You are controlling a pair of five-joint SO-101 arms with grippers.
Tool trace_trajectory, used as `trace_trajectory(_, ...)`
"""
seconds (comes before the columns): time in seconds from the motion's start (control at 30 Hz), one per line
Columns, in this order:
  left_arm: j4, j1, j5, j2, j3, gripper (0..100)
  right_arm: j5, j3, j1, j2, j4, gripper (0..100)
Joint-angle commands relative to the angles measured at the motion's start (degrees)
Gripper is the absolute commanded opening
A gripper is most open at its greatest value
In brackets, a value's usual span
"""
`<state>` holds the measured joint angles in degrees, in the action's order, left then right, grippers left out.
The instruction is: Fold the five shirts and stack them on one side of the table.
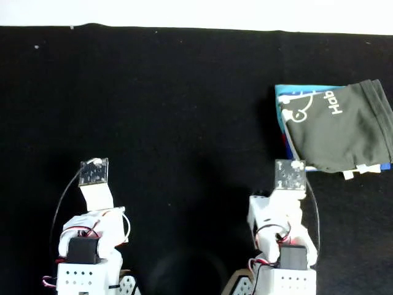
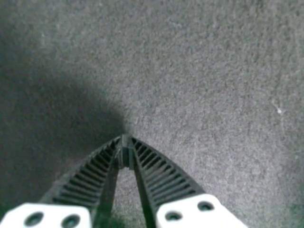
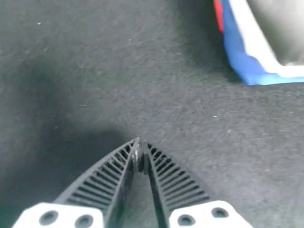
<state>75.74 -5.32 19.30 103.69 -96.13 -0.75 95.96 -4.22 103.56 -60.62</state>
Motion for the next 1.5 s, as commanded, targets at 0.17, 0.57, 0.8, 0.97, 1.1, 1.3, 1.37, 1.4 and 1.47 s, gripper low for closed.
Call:
trace_trajectory(0.17, 1.05, 0.66, -6.68, 0.22, -0.92, 1, 1.14, 7.6, -5.67, 0.48, -7.52, 1.2)
trace_trajectory(0.57, 1.05, 1.01, -15.12, 0.22, -0.84, 1, 7.3, 7.25, -3.12, 0.4, -10.33, 0.9)
trace_trajectory(0.8, 1.05, 0.84, -15.21, 0.22, -0.84, 1, 8.09, 7.25, -0.92, 0.48, -10.33, 0.9)
trace_trajectory(0.97, 1.05, 0.84, -15.21, 0.22, -0.84, 1, 8.09, 7.25, -0.92, 0.48, -10.33, 0.9)
trace_trajectory(1.1, 1.05, 0.84, -15.21, 0.22, -0.84, 1, 8.09, 7.25, -0.92, 0.48, -10.33, 0.9)
trace_trajectory(1.3, 1.14, 0.75, -15.21, 0.48, -0.84, 1, 8.09, 7.25, -0.92, 0.48, -10.33, 0.9)
trace_trajectory(1.37, 1.14, 0.92, -15.21, 0.57, -0.84, 1, 8.09, 7.25, -0.92, 0.48, -10.33, 0.9)
trace_trajectory(1.4, 1.23, 0.92, -15.21, 0.57, -0.84, 1, 8.09, 7.25, -0.92, 0.48, -10.33, 0.9)
trace_trajectory(1.47, 1.23, 0.92, -15.21, 0.57, -0.84, 1, 8.09, 7.25, -0.92, 0.48, -10.33, 0.9)
